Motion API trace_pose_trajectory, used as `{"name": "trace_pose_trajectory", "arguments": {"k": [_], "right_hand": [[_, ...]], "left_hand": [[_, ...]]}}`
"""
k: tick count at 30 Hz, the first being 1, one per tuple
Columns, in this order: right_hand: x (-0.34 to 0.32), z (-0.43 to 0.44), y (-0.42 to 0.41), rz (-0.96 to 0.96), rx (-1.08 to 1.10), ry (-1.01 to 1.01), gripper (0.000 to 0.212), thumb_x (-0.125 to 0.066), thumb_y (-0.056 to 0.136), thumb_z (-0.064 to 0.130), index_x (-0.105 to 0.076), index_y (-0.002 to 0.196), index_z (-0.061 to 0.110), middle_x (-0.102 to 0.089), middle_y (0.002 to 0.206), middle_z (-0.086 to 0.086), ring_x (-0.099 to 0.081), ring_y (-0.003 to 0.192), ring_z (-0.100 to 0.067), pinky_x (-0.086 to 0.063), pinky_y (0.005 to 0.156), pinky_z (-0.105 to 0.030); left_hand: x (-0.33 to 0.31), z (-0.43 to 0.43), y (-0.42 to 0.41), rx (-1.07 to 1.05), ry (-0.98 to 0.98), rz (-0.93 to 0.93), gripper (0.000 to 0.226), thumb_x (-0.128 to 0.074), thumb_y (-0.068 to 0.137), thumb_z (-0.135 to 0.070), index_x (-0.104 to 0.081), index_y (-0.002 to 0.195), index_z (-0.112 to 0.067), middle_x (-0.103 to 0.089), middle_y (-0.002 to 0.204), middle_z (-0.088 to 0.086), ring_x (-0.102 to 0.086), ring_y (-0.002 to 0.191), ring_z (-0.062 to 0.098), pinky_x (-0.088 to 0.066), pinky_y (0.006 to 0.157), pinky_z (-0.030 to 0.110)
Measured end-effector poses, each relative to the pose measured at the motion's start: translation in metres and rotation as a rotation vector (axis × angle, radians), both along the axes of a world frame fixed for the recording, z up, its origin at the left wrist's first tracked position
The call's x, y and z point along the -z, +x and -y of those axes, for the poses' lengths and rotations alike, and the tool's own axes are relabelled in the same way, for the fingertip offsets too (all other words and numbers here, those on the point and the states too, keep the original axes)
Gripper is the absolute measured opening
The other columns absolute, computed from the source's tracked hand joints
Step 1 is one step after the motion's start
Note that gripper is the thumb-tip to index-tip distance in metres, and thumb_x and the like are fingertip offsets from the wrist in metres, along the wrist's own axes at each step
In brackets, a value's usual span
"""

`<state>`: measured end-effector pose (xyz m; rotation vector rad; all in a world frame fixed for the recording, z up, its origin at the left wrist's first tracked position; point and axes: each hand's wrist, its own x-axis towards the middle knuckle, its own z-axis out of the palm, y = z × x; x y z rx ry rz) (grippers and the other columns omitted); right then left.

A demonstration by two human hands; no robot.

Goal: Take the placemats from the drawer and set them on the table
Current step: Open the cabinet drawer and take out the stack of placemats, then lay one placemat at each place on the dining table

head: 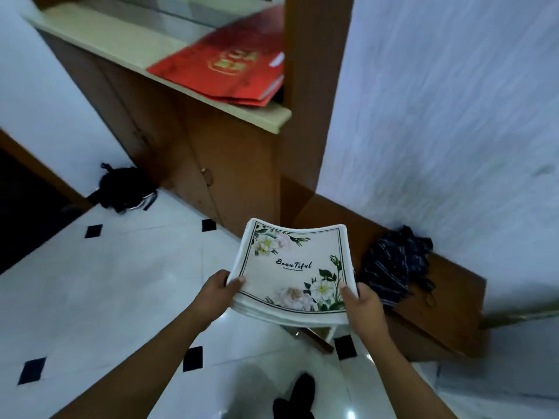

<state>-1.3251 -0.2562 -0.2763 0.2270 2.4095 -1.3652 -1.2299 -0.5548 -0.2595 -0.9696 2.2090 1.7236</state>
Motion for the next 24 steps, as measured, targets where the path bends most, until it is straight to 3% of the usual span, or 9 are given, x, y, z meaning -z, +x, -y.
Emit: {"name": "trace_pose_trajectory", "arguments": {"k": [4, 9, 12, 15, 20, 24], "right_hand": [[-0.030, 0.054, 0.030, -0.082, -0.094, -0.041, 0.045, -0.058, 0.090, 0.046, -0.052, 0.073, 0.005, -0.049, 0.061, -0.003, -0.047, 0.055, -0.016, -0.039, 0.056, -0.032], [-0.065, 0.168, 0.076, -0.181, -0.288, -0.081, 0.031, -0.060, 0.090, 0.045, -0.063, 0.079, 0.016, -0.069, 0.072, -0.004, -0.066, 0.066, -0.019, -0.053, 0.061, -0.036], [-0.085, 0.251, 0.113, -0.242, -0.424, -0.106, 0.039, -0.061, 0.090, 0.041, -0.055, 0.069, 0.009, -0.061, 0.062, -0.006, -0.055, 0.056, -0.021, -0.043, 0.055, -0.033], [-0.108, 0.328, 0.154, -0.264, -0.551, -0.169, 0.042, -0.062, 0.091, 0.036, -0.043, 0.061, 0.013, -0.043, 0.053, -0.001, -0.038, 0.051, -0.014, -0.030, 0.050, -0.032], [-0.123, 0.450, 0.217, -0.268, -0.796, -0.209, 0.043, -0.062, 0.090, 0.037, -0.050, 0.066, 0.005, -0.047, 0.056, -0.004, -0.041, 0.050, -0.015, -0.031, 0.050, -0.031], [-0.137, 0.540, 0.271, -0.297, -0.992, -0.244, 0.040, -0.063, 0.090, 0.034, -0.049, 0.063, 0.009, -0.048, 0.056, -0.002, -0.043, 0.051, -0.017, -0.031, 0.048, -0.030]], "left_hand": [[-0.040, 0.047, 0.064, -0.083, -0.057, -0.091, 0.029, -0.063, 0.092, -0.038, -0.060, 0.088, -0.009, -0.056, 0.073, -0.001, -0.052, 0.065, 0.011, -0.041, 0.059, 0.025], [-0.079, 0.129, 0.169, -0.274, -0.115, -0.192, 0.030, -0.063, 0.092, -0.035, -0.054, 0.079, -0.009, -0.047, 0.067, -0.003, -0.044, 0.059, 0.008, -0.034, 0.057, 0.026], [-0.099, 0.182, 0.244, -0.409, -0.144, -0.233, 0.035, -0.062, 0.092, -0.035, -0.055, 0.085, -0.001, -0.048, 0.070, -0.001, -0.045, 0.062, 0.010, -0.035, 0.058, 0.027], [-0.116, 0.225, 0.311, -0.553, -0.184, -0.250, 0.033, -0.062, 0.093, -0.035, -0.058, 0.091, -0.002, -0.055, 0.075, 0.001, -0.050, 0.066, 0.012, -0.038, 0.059, 0.027], [-0.129, 0.272, 0.417, -0.835, -0.240, -0.278, 0.025, -0.062, 0.093, -0.029, -0.056, 0.084, -0.006, -0.054, 0.072, -0.003, -0.048, 0.062, 0.009, -0.037, 0.056, 0.026], [-0.131, 0.297, 0.486, -1.060, -0.283, -0.258, 0.027, -0.065, 0.091, -0.030, -0.057, 0.085, -0.005, -0.055, 0.071, -0.002, -0.048, 0.061, 0.008, -0.038, 0.054, 0.023]]}}
